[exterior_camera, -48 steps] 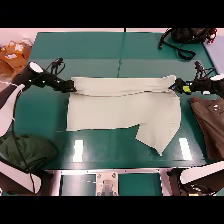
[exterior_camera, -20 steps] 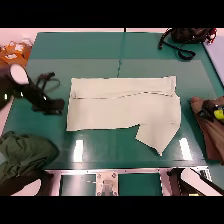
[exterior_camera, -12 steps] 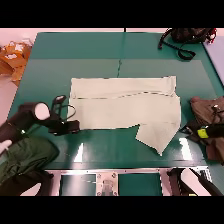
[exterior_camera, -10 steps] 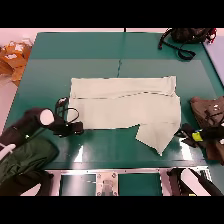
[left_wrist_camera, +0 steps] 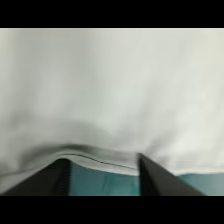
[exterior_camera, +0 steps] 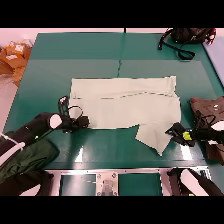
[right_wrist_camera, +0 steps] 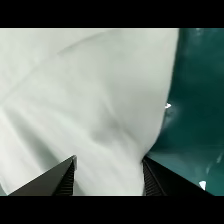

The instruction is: Fold the shirts.

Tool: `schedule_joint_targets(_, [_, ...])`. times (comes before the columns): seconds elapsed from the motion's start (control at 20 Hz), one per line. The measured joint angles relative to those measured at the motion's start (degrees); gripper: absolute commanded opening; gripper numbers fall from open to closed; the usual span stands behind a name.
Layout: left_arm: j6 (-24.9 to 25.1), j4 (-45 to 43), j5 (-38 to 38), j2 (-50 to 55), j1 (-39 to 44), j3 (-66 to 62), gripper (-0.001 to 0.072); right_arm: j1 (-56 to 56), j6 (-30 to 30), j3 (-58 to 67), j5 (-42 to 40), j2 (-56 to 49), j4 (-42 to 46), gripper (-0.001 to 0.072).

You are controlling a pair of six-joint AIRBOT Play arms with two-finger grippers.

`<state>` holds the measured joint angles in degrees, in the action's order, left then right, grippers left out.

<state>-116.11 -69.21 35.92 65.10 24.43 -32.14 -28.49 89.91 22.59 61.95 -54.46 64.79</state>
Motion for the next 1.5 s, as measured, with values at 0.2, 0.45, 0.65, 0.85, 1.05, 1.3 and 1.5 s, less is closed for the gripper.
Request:
schedule_joint_targets(0.2, [-1.31,-1.09,-2.78,0.59,-0.07,0.24,0.0191,1.64,-0.04,-0.15,-1.25,-1.33,-1.31,0.0487])
schedule_joint_targets(0.45, [-4.28,-1.09,-4.37,0.98,0.02,0.17,0.0158,2.73,-0.13,-0.24,-1.55,-2.01,-1.7,0.0487])
schedule_joint_targets(0.65, [-6.03,-1.29,-4.15,1.01,-0.02,0.11,0.0309,2.99,-0.15,-0.26,-1.57,-2.12,-1.68,0.0487])
schedule_joint_targets(0.85, [-7.15,-5.11,1.36,-0.13,0.02,-0.68,0.0318,3.04,-0.17,-0.26,-1.64,-2.14,-1.62,0.0487])
schedule_joint_targets(1.05, [-7.74,-6.45,3.85,-0.94,0.02,-1.25,0.0318,3.04,-0.15,-0.26,-1.73,-2.14,-1.49,0.0487])
schedule_joint_targets(1.3, [-8.2,-5.31,0.87,-1.25,0.0,-1.53,0.0295,3.04,-0.15,-0.26,-1.79,-2.14,-1.42,0.0487])
schedule_joint_targets(1.5, [-16.48,-6.56,4.5,-2.69,0.0,-1.53,0.0102,3.04,-0.15,-0.26,-1.75,-2.14,-1.38,0.0487])
